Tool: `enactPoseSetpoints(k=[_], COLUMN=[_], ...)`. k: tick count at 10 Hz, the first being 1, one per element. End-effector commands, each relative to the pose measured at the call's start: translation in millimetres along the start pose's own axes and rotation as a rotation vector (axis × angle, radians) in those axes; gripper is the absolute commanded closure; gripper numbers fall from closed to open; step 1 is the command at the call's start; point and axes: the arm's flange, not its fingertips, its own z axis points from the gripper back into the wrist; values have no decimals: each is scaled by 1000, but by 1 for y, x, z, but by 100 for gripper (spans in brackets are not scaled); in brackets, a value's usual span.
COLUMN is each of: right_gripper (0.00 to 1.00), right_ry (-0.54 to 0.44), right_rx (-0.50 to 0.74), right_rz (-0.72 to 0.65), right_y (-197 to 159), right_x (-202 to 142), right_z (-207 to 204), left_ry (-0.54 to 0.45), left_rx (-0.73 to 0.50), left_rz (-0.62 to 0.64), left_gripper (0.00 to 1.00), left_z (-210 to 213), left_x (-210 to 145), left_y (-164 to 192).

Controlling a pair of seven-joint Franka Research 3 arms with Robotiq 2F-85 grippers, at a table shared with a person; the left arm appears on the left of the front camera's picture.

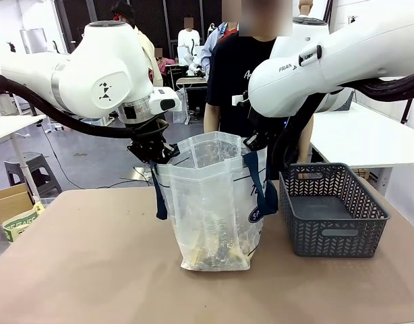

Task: Transfer purchased items from the store into the shopping bag.
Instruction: Move the Reusable shopping bag to the right side of the table.

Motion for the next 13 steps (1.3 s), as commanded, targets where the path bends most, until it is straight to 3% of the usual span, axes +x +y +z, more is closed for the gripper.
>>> enactPoseSetpoints(k=[1,13], right_gripper=[100,100], right_ry=[0,0], right_rx=[0,0], right_rz=[-2,-2], right_y=[-1,-1], right_x=[-1,-1], right_z=[0,0], left_ry=[-1,-1], left_rx=[1,1], left_rz=[2,2], left_gripper=[100,100], left_z=[0,0], left_x=[0,0], left_y=[1,1])
